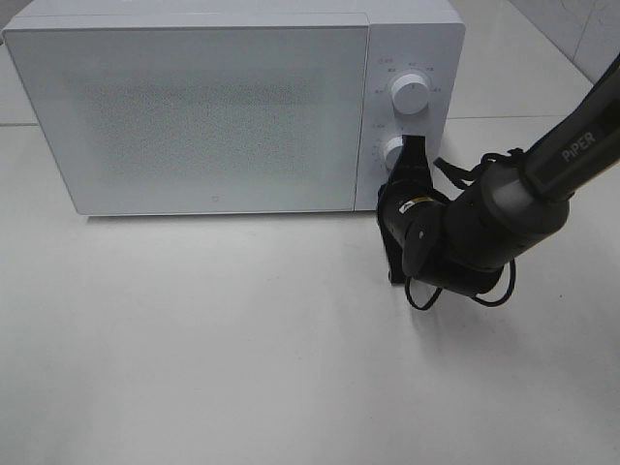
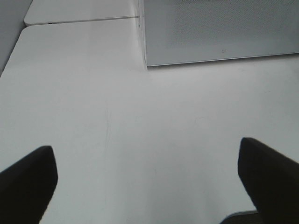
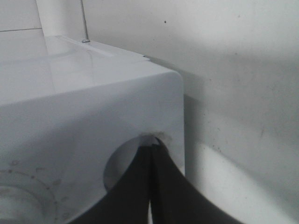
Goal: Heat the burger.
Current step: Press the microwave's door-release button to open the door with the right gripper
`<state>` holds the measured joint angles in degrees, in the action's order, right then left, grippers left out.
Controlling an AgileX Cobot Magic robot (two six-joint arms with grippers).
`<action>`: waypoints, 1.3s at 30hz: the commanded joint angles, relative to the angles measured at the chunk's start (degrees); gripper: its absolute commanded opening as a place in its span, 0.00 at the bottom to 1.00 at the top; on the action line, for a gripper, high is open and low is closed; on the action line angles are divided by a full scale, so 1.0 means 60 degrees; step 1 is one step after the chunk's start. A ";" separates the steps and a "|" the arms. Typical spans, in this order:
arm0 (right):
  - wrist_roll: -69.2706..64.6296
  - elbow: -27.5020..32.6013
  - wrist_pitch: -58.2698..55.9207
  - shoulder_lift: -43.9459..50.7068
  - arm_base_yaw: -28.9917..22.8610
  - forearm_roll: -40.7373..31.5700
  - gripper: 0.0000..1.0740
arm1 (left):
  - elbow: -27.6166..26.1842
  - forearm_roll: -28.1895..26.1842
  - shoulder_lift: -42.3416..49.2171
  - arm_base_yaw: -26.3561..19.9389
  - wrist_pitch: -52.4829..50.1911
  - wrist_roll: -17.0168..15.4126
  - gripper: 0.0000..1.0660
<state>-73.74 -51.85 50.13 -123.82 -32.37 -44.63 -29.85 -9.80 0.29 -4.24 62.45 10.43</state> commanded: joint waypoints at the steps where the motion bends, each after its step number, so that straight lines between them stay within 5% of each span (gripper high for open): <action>1: 0.0277 -0.0401 0.0955 0.0057 0.0067 0.0067 0.00 | 0.0019 -0.0048 0.0181 -0.0029 -0.0143 -0.0057 0.92; 13: 0.0315 -0.0879 0.2531 -0.0210 0.0286 0.0411 0.00 | 0.0019 -0.0048 0.0181 -0.0029 -0.0143 -0.0057 0.92; 39: 0.0105 -0.0458 0.1881 -0.0010 0.0258 0.0630 0.00 | 0.0019 -0.0048 0.0181 -0.0029 -0.0143 -0.0057 0.92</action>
<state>-72.71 -53.11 53.11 -125.36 -32.49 -44.69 -29.85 -9.80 0.29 -4.24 62.45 10.43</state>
